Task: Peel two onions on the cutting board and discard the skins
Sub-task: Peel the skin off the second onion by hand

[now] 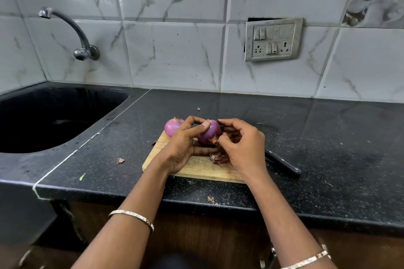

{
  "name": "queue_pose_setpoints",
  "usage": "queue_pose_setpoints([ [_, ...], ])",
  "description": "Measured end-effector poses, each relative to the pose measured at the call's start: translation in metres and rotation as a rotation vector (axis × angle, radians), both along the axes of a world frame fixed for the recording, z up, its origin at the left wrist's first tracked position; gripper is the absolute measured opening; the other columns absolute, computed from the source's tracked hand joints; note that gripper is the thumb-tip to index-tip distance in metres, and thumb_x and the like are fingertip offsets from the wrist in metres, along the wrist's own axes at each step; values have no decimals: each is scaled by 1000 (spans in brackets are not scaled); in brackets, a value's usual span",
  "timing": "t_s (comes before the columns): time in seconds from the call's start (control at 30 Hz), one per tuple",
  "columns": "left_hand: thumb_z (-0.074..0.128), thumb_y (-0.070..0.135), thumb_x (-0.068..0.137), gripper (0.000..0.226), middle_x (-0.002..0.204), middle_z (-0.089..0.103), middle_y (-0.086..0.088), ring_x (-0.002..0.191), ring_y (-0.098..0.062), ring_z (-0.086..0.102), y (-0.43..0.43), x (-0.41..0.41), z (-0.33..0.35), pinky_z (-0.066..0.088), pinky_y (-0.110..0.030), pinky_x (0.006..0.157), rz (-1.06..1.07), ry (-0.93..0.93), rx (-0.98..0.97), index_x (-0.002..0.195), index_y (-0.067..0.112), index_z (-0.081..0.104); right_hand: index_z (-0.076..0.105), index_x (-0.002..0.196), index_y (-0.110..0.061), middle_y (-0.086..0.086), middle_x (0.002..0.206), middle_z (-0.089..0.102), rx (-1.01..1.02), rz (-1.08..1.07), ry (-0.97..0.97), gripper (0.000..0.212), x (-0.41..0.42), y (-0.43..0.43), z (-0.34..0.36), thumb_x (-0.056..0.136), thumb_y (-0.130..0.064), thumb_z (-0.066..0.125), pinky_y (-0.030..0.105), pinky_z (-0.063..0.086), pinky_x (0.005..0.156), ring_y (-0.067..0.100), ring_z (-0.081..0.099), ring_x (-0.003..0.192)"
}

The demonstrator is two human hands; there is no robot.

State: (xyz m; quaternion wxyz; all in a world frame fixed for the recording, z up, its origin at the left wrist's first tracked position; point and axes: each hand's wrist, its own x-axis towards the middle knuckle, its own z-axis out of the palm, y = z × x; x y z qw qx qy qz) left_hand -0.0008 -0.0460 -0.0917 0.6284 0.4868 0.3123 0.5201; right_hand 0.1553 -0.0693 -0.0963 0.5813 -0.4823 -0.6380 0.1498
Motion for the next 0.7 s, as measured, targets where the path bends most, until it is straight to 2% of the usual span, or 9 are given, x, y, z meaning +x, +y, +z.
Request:
queue_pose_setpoints([
  [0.13,68,27,84,34,114,63,-19,86,-25,74,0,0,1,65,-41,74,14,-43,-15,108,8,53,78,98,-19,-16,80,72,42,-68,-10,22,-1,-3,1,82,-6,73,6,48,68,-3,68,79],
  [0.27,60,21,97,21,114,63,-19,87,-25,73,0,0,0,64,-39,71,29,-77,-23,111,7,53,77,93,-17,-14,79,72,25,-55,47,13,-1,-8,5,85,-8,73,4,46,63,-2,68,75],
  [0.47,58,20,100,16,115,61,-19,86,-25,73,1,0,1,65,-40,71,43,-48,-28,109,7,53,79,86,-18,-16,76,73,21,-69,16,4,0,-5,4,85,-14,79,3,46,67,-5,68,74],
  [0.63,63,29,91,40,116,62,-22,86,-29,73,-1,-1,2,65,-38,68,30,-57,-33,121,4,53,77,86,-17,-11,74,73,-19,-88,28,6,1,0,1,87,-11,76,8,50,65,1,68,72],
  [0.7,60,30,95,42,113,65,-23,83,-32,74,-1,-1,3,65,-37,65,19,-70,-41,124,0,54,76,88,-17,-9,76,73,-23,-112,43,5,2,2,-1,88,-12,74,10,51,67,3,69,73],
])
